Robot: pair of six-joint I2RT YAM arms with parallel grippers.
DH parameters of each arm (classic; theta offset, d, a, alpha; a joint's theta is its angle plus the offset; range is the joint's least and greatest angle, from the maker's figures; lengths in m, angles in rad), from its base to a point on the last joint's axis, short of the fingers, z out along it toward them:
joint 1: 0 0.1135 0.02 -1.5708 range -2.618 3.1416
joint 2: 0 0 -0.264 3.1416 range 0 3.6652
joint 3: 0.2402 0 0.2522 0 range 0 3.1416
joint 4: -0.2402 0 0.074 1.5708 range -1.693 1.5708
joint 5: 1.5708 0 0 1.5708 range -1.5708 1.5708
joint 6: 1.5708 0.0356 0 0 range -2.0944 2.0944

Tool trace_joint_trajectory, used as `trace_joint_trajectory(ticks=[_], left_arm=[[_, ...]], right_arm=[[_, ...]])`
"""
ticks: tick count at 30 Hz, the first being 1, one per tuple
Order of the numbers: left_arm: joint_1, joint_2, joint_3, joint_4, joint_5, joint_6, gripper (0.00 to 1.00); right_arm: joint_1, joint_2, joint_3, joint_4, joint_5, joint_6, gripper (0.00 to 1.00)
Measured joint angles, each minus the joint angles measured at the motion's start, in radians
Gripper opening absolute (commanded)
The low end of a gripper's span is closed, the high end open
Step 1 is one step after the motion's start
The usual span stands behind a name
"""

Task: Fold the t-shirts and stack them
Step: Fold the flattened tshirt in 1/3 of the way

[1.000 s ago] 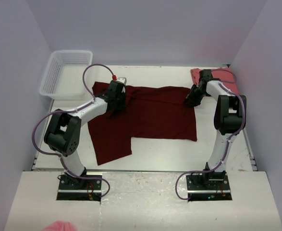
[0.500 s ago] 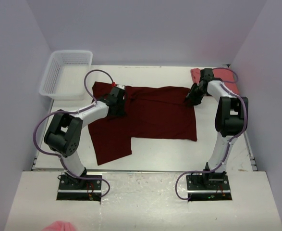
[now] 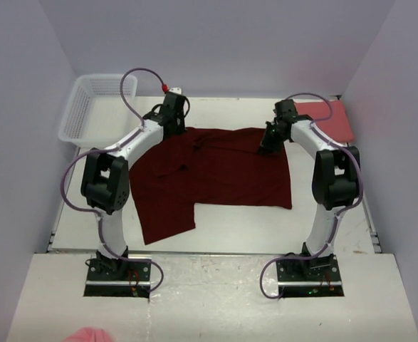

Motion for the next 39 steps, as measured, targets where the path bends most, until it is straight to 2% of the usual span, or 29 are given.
trace_joint_trajectory(ticks=[6, 15, 31, 39], left_arm=[[0.145, 0.181, 0.151, -0.032, 0.024, 0.042, 0.0], [0.299, 0.288, 0.255, -0.065, 0.068, 0.089, 0.0], [0.346, 0.398, 0.283, -0.056, 0.129, 0.107, 0.0], [0.393, 0.461, 0.383, -0.067, 0.125, 0.127, 0.0]], right_arm=[[0.145, -0.04, -0.038, 0.041, -0.031, -0.013, 0.0], [0.317, -0.039, -0.05, 0.051, -0.062, -0.024, 0.0], [0.456, 0.014, -0.047, 0.039, -0.05, -0.023, 0.0], [0.493, 0.049, -0.047, 0.013, -0.024, -0.023, 0.0]])
